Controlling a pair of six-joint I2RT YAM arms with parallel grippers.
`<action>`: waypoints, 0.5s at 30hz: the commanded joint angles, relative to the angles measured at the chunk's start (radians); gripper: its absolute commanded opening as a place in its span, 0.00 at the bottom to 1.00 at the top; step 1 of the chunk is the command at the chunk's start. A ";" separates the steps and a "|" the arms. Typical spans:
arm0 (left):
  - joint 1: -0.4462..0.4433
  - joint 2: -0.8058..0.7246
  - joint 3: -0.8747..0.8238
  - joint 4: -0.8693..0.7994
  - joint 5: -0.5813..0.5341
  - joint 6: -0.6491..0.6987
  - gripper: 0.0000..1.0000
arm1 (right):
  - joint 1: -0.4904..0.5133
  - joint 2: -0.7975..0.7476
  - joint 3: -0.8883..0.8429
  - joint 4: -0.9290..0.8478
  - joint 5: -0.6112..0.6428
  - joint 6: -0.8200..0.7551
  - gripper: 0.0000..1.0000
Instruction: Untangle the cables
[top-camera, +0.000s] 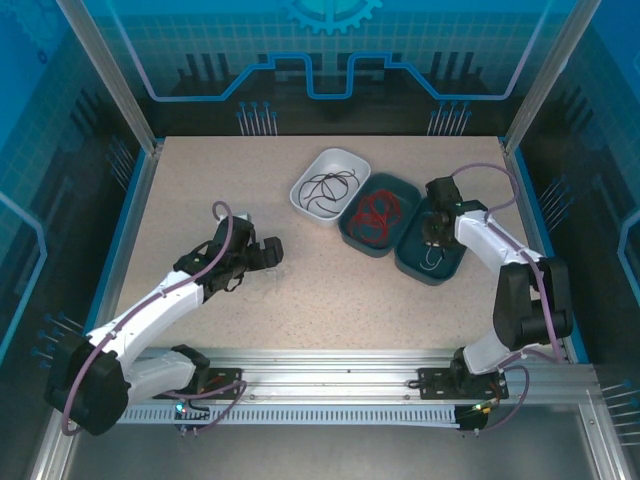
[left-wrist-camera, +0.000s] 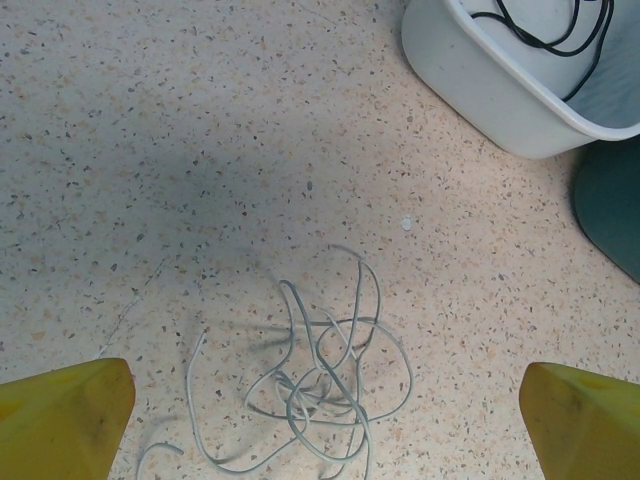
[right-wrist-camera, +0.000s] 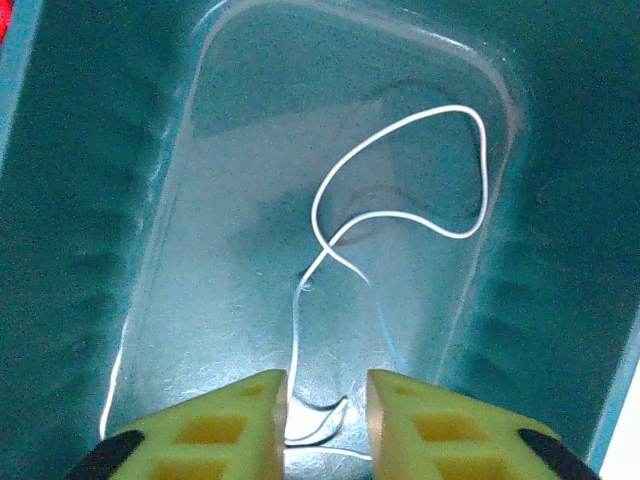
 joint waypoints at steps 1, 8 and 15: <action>0.011 -0.020 -0.013 -0.017 -0.007 0.020 0.99 | -0.013 -0.023 0.022 -0.001 -0.010 -0.008 0.34; 0.012 -0.020 -0.016 -0.014 -0.022 0.008 0.99 | 0.011 -0.117 0.010 -0.034 -0.009 -0.004 0.44; 0.036 -0.024 -0.024 -0.033 -0.083 -0.067 0.99 | 0.155 -0.216 0.017 -0.026 -0.045 0.042 0.45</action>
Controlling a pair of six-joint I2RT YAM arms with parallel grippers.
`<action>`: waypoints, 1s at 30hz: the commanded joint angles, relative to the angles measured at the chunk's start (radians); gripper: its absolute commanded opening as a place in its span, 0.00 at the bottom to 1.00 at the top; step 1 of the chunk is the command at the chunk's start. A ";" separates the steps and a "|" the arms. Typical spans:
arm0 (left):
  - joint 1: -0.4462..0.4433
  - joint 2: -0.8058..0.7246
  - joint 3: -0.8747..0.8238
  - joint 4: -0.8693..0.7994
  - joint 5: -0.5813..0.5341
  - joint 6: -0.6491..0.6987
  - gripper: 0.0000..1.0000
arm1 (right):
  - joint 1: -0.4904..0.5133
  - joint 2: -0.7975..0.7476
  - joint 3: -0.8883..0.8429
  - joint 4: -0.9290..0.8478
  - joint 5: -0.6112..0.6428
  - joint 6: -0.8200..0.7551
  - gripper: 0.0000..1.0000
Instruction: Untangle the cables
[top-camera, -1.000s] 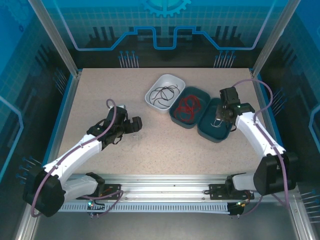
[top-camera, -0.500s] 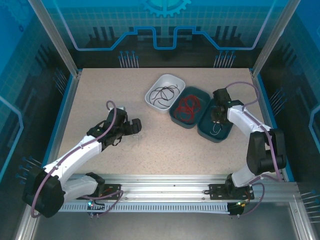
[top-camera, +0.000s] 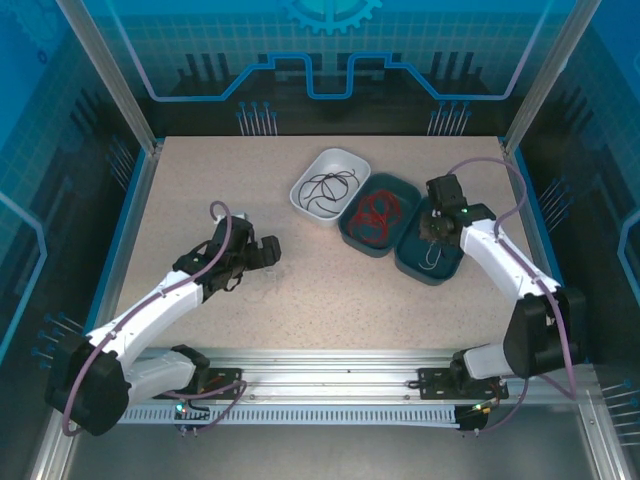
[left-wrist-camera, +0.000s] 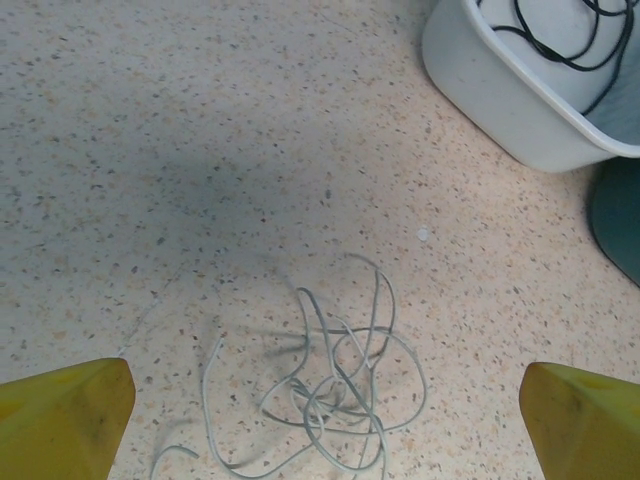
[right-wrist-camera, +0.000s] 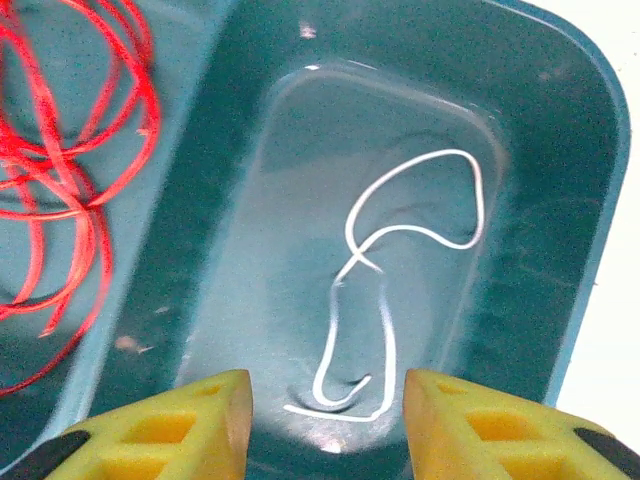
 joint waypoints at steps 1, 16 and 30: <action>0.030 -0.027 -0.028 -0.030 -0.053 -0.066 0.99 | 0.099 -0.047 0.016 0.010 -0.047 0.042 0.45; 0.197 -0.132 -0.156 -0.042 -0.032 -0.220 0.99 | 0.616 0.304 0.260 0.195 -0.122 0.151 0.42; 0.218 -0.173 -0.184 -0.036 -0.031 -0.208 0.99 | 0.750 0.731 0.631 0.090 -0.239 0.149 0.38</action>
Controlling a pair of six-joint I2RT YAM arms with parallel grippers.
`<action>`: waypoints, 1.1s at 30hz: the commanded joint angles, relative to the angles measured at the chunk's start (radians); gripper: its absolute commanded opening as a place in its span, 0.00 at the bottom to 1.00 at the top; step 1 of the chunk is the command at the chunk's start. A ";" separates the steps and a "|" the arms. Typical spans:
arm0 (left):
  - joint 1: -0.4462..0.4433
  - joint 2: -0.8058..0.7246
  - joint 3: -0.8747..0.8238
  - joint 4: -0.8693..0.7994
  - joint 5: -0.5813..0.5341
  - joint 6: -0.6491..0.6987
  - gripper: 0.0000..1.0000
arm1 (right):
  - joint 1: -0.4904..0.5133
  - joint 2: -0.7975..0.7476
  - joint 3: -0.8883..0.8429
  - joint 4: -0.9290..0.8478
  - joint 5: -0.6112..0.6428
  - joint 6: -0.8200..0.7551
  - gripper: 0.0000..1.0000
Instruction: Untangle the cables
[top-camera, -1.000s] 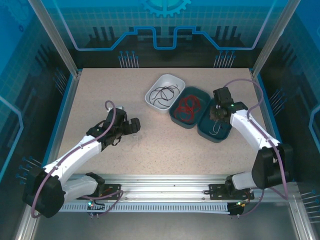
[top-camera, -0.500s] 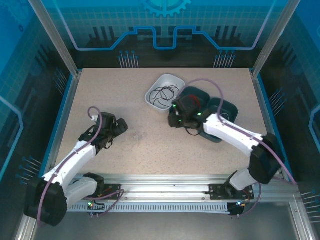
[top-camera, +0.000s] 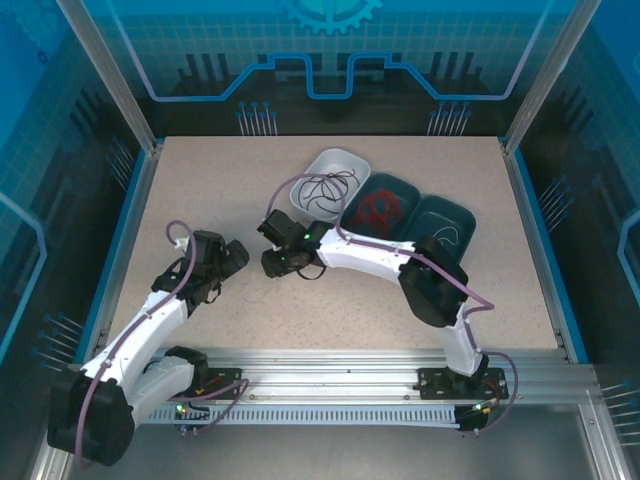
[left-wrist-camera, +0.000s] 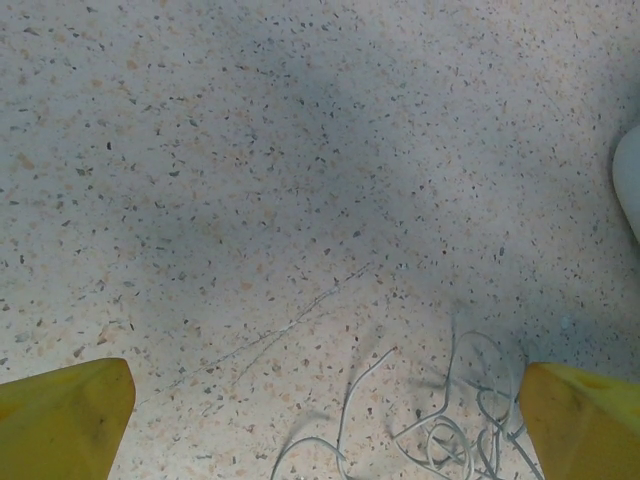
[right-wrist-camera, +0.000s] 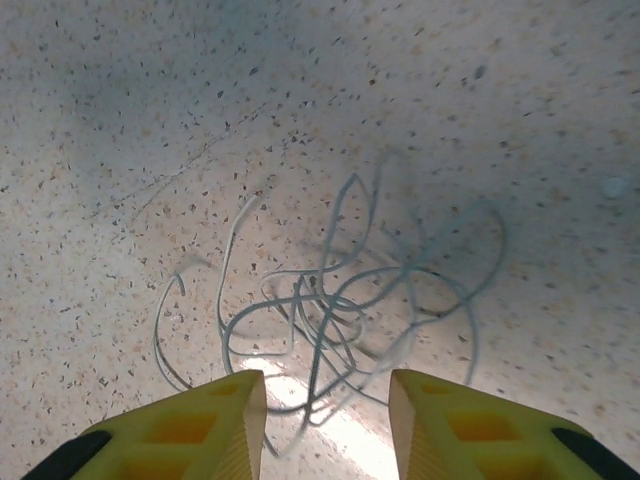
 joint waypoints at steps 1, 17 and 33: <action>0.015 -0.013 -0.023 -0.007 -0.010 -0.006 0.99 | 0.008 0.051 0.065 -0.057 -0.034 0.016 0.37; 0.016 0.004 -0.025 0.039 0.068 0.040 0.99 | -0.033 -0.058 -0.041 -0.082 0.073 0.042 0.06; -0.048 0.123 -0.005 0.204 0.326 0.103 0.99 | -0.124 -0.473 -0.540 0.150 0.044 0.073 0.00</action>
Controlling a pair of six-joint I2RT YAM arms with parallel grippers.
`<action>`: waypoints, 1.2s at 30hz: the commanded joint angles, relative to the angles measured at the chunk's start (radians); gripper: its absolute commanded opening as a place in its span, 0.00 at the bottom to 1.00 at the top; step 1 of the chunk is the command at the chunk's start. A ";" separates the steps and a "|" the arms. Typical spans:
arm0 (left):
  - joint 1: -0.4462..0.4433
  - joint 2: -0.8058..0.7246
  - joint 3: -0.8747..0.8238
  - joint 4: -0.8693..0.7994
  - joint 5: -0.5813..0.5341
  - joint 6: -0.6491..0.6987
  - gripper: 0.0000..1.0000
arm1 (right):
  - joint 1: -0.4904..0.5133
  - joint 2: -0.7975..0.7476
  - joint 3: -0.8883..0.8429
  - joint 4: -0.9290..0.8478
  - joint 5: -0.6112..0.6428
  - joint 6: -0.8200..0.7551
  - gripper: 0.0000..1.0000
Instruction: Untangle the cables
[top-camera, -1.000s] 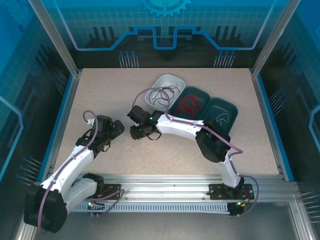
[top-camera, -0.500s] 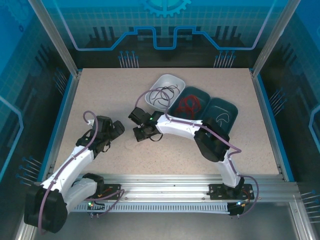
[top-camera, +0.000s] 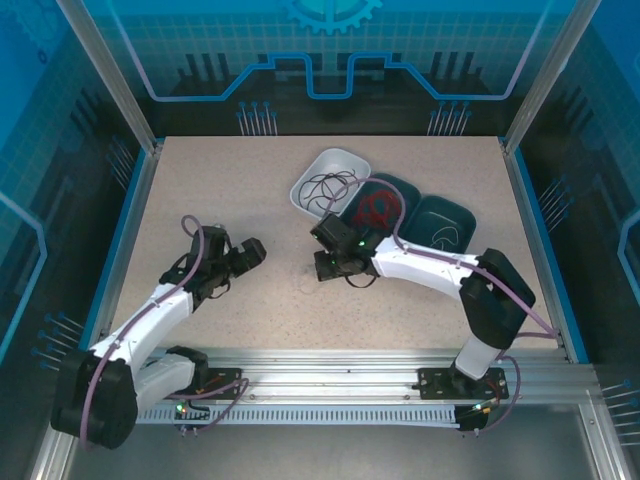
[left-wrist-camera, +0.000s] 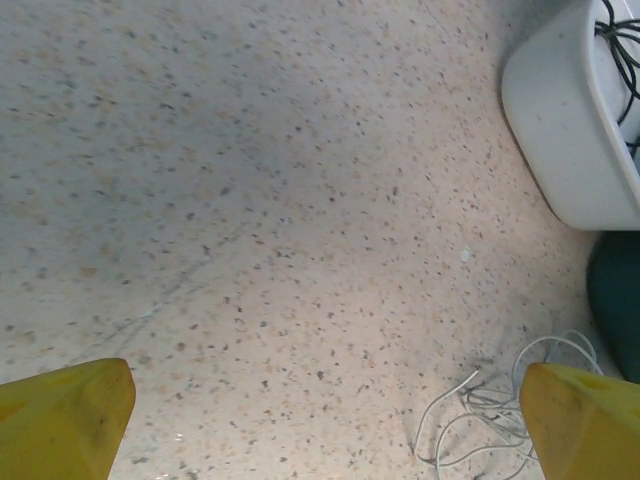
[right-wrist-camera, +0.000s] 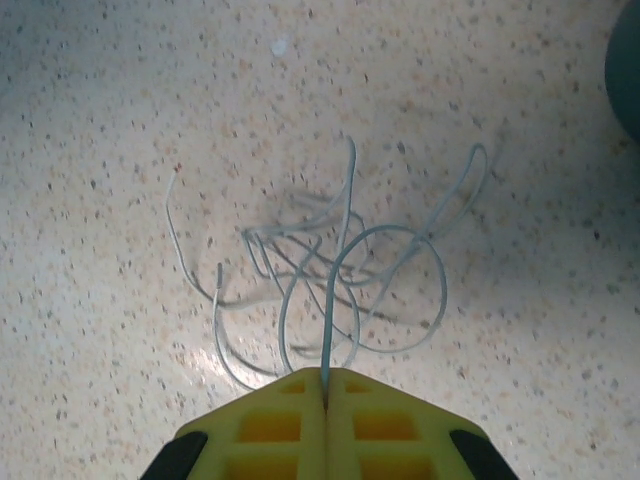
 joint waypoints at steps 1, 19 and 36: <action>-0.045 0.030 0.015 0.040 0.061 0.046 0.99 | -0.008 -0.082 -0.068 0.110 -0.028 -0.007 0.00; -0.204 0.238 0.079 0.130 0.139 0.132 0.66 | -0.038 -0.078 -0.126 0.219 -0.097 0.017 0.00; -0.268 0.436 0.170 0.159 0.112 0.159 0.41 | -0.041 -0.068 -0.141 0.211 -0.077 0.046 0.00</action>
